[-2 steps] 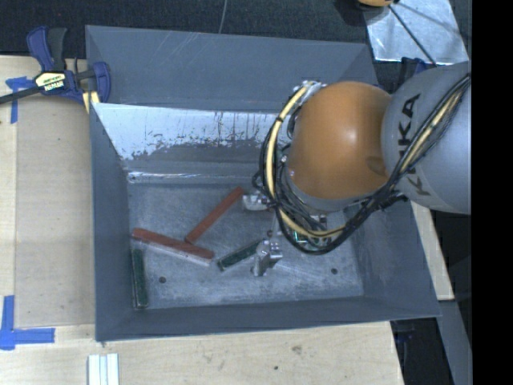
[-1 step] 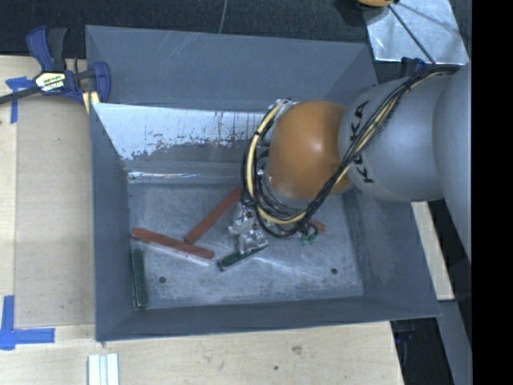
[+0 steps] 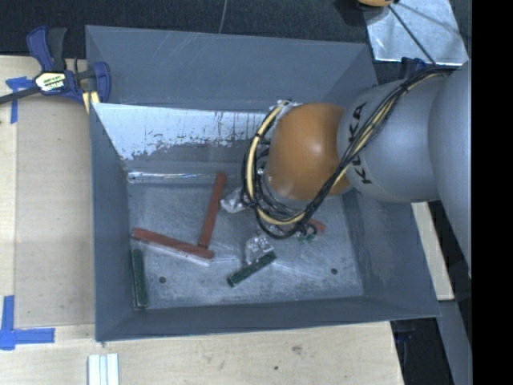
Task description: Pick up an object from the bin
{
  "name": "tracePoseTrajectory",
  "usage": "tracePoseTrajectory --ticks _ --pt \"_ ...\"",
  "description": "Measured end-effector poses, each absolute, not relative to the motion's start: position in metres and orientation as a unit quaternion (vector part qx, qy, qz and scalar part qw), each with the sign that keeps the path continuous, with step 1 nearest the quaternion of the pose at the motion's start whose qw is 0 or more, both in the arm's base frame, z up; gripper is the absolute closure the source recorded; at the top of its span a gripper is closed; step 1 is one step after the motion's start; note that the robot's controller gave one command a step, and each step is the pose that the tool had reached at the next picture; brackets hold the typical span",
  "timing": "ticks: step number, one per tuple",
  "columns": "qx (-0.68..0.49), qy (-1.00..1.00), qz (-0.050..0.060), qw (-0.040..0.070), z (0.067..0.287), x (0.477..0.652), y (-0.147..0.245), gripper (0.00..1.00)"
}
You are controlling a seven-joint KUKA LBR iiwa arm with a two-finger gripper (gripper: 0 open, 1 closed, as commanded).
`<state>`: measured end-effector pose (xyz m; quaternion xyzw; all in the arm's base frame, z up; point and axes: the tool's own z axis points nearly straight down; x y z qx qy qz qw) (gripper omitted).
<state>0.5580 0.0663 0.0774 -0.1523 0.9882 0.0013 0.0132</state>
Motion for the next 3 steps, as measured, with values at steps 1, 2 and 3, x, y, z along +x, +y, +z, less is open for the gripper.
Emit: tracePoseTrajectory --ticks 1,2,3 --pt "-0.151 0.988 0.001 0.013 0.077 0.558 0.066 0.00" --pt "-0.181 0.984 0.000 0.000 0.107 0.574 0.101 0.00" --pt "-0.195 0.981 0.001 0.002 0.081 0.572 0.139 1.00"
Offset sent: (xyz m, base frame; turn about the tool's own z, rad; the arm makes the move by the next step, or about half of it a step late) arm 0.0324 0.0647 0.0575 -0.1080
